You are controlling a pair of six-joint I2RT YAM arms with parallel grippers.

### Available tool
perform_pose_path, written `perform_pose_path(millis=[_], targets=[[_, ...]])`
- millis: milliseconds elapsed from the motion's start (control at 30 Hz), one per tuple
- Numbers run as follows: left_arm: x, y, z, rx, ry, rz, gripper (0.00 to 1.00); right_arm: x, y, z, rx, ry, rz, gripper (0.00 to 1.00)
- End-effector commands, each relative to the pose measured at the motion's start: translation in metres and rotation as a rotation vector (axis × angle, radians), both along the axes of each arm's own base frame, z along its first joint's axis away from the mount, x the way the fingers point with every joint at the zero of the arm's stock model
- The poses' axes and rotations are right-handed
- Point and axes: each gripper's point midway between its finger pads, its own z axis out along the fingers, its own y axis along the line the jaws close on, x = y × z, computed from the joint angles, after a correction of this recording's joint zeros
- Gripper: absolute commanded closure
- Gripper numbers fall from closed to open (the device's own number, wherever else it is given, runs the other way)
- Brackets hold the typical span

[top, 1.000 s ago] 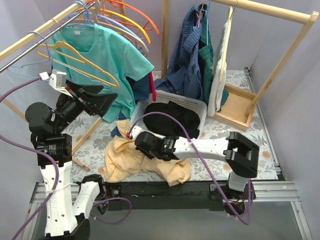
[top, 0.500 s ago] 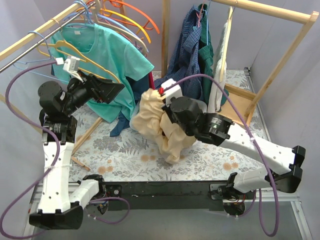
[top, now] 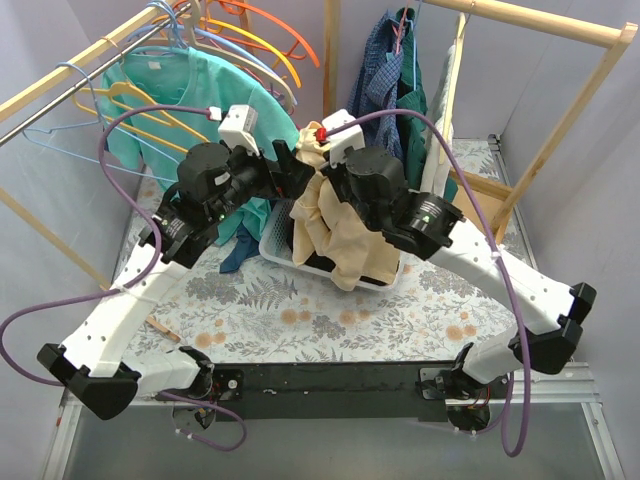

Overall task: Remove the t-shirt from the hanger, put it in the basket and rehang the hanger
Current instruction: Place the T-shirt in the bin.

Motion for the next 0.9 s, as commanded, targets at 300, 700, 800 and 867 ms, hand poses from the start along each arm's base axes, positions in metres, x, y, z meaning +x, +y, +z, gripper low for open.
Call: perform_pose_path(millis=[300, 700, 800, 867], targets=[[-0.057, 0.033, 0.015, -0.017, -0.046, 0.062, 0.08, 0.078, 0.056, -0.05, 0.153, -0.079, 0.167, 0.99], [-0.072, 0.04, 0.02, -0.008, -0.037, 0.032, 0.07, 0.06, 0.072, -0.237, 0.096, 0.241, 0.265, 0.99], [-0.07, 0.038, 0.018, 0.002, -0.034, 0.03, 0.07, 0.05, 0.065, -0.287, 0.05, 0.379, 0.232, 0.99], [-0.07, 0.038, 0.017, 0.003, -0.031, 0.032, 0.06, 0.045, 0.057, -0.314, 0.008, 0.459, 0.191, 0.99]])
